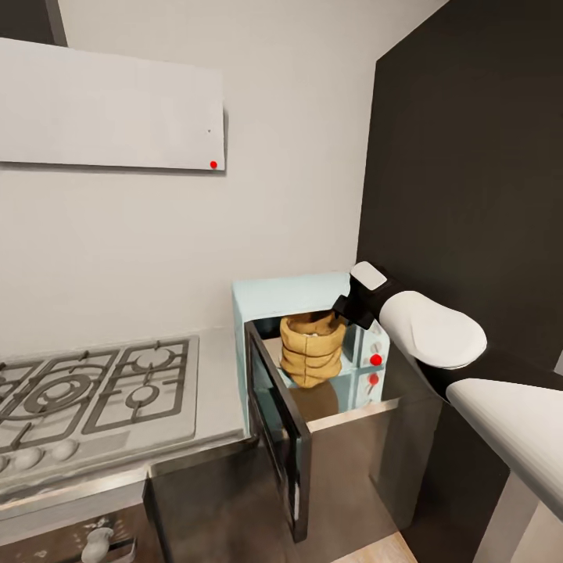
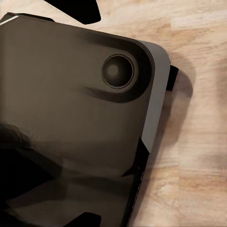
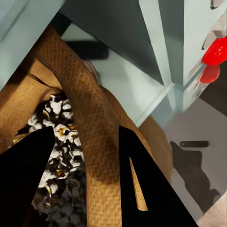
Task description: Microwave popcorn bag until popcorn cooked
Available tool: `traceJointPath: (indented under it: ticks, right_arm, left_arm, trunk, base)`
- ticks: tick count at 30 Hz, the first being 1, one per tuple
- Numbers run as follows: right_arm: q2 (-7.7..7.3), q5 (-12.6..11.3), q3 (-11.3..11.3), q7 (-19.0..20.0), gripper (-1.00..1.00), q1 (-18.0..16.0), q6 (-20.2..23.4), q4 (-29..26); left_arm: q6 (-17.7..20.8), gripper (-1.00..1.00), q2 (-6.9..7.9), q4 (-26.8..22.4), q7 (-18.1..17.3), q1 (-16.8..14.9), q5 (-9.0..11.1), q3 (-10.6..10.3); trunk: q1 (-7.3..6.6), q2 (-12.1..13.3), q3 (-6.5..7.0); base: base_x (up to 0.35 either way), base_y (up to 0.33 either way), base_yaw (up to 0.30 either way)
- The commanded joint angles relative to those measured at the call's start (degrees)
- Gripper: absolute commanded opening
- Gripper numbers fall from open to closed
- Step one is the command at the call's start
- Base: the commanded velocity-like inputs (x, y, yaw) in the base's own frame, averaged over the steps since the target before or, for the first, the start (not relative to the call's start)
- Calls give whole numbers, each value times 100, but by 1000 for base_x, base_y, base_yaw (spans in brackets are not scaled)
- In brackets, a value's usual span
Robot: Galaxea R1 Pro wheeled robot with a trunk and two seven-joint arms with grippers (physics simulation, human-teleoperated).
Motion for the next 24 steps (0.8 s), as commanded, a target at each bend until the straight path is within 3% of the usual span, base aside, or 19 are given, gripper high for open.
traceJointPath:
  ticks: [1,24]
  right_arm:
    - [6,18,-35,-12,-100,-3,38,-14]
    - [-12,18,-44,-12,-100,-3,38,-16]
  left_arm:
    - [6,100,-1,-7,-24,1,22,39]
    - [6,100,-2,-7,-23,1,22,39]
  trunk:
    - [1,-4,-6]
    - [1,-4,-6]
  base:
    - [14,12,0]
    - [8,1,0]
